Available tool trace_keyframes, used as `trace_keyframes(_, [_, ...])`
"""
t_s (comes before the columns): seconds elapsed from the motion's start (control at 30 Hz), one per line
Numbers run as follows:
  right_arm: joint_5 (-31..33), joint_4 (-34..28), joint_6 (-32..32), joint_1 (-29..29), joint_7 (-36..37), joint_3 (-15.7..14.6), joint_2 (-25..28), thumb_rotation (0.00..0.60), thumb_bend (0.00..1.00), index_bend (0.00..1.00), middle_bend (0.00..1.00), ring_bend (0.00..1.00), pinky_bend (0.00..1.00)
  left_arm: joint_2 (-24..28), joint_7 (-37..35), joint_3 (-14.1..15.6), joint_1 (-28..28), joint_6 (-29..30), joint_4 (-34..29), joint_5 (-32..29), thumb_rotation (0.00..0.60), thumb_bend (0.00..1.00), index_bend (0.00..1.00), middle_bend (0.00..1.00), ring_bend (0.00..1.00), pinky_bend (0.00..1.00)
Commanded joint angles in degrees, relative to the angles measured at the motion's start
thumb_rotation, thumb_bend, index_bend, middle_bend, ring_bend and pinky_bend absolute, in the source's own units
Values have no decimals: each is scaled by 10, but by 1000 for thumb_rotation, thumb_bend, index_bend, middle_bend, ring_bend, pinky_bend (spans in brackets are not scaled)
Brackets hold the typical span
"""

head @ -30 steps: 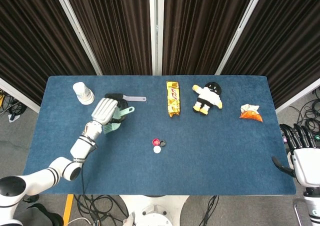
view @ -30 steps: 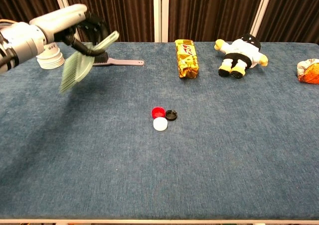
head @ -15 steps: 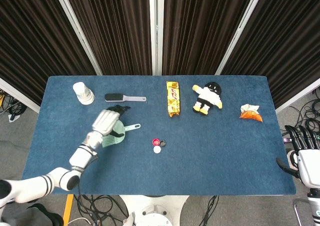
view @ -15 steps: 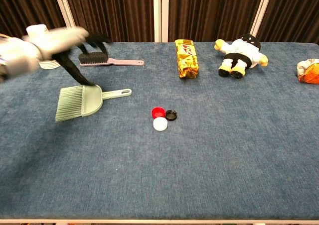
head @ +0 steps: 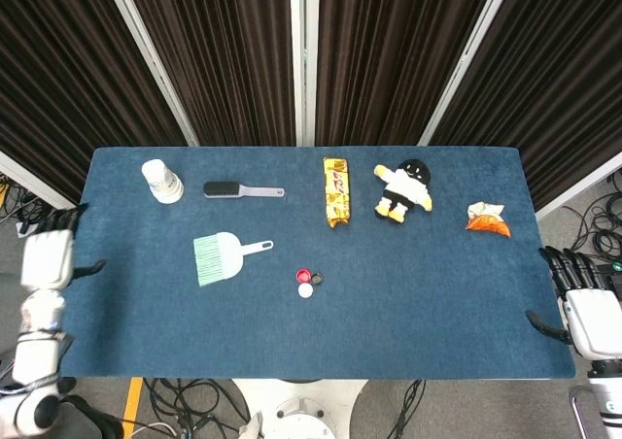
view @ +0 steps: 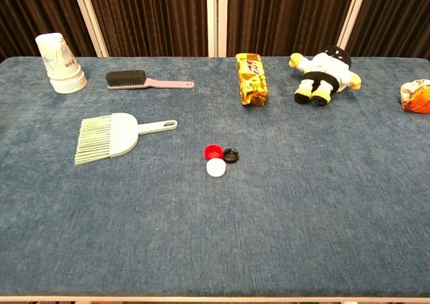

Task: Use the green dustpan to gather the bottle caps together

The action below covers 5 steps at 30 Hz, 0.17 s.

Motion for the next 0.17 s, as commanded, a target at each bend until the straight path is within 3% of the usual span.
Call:
trace_keyframes(0.03, [-7, 9, -6, 7, 2, -3, -12, 600, 124, 16, 81, 0, 0, 13, 28, 25, 46, 52, -44, 11, 600, 60, 159, 184, 140, 209])
trace_keyframes(0.17, [-22, 12, -2, 11, 11, -7, -18, 600, 124, 16, 95, 0, 0, 10, 66, 43, 79, 104, -85, 40, 600, 60, 164, 184, 140, 193])
